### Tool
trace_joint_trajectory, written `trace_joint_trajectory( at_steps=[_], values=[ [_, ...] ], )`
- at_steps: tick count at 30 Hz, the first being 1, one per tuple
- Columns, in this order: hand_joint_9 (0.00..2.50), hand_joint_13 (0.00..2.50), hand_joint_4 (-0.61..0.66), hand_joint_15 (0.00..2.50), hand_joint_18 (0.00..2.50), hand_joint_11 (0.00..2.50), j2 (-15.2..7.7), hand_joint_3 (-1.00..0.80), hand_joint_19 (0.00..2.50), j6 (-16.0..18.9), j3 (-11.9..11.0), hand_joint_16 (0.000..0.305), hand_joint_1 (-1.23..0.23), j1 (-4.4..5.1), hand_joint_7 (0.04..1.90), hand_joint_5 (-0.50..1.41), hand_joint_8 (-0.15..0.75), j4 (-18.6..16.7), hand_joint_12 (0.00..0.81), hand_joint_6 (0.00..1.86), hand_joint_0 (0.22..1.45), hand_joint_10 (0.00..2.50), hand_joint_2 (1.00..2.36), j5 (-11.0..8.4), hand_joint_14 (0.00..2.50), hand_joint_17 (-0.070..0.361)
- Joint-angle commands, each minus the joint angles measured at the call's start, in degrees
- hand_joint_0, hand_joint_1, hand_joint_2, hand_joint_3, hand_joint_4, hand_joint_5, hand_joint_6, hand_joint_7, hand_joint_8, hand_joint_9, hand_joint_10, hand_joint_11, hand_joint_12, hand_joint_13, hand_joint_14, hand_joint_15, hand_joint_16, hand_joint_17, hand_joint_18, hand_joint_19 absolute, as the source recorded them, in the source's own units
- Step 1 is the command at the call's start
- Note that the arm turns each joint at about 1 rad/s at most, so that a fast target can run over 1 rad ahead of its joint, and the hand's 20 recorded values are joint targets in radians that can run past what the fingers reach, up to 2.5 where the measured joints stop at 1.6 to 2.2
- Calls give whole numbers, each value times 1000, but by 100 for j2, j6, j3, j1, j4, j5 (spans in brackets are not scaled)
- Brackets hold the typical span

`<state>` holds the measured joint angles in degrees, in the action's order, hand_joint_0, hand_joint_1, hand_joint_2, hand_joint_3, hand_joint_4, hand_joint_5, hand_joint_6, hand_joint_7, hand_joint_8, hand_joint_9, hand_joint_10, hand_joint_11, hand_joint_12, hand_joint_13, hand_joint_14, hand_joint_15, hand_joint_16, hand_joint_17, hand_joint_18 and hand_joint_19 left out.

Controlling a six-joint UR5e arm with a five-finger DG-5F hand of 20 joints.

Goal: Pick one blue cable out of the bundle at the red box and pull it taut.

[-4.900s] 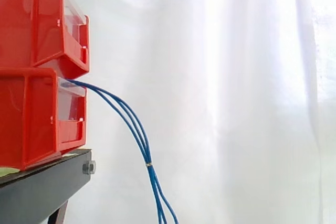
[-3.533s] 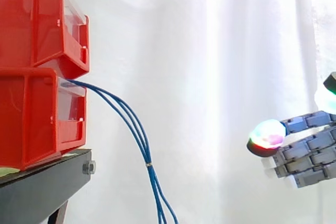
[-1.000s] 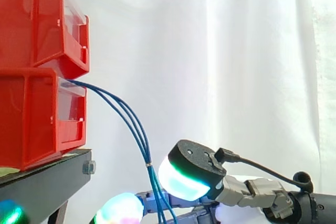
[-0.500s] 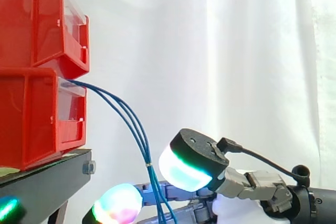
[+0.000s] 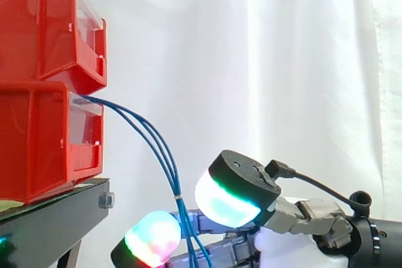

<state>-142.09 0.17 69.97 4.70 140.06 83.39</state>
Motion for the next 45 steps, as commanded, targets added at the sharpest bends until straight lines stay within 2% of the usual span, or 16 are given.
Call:
trace_joint_trajectory(
  at_steps=[1,6,15,26,32,45],
  values=[
    [451,233,252,113,235,156,23,-455,180,-8,-1,54,-731,-30,1229,-105,336,4,368,501,589,3,1003,11,4,121],
    [454,235,250,114,236,162,23,-447,187,-8,-28,54,-731,-57,1239,-104,336,4,369,501,593,4,1004,11,4,121],
    [460,239,240,118,240,177,23,-438,187,-43,-177,54,-738,-39,1251,-104,338,39,368,516,599,3,1005,37,4,121],
    [466,244,239,119,250,180,23,-438,185,-245,-177,54,-744,22,1233,-109,338,57,369,531,603,4,1005,-6,3,121],
    [471,252,241,117,253,189,14,-432,185,-254,-168,54,-745,22,1217,-110,338,57,371,542,604,4,1006,2,4,121],
    [485,259,222,126,263,205,23,-356,191,-184,-186,54,-729,-39,1097,-130,339,48,368,647,619,5,1010,37,4,121]
  ],
)
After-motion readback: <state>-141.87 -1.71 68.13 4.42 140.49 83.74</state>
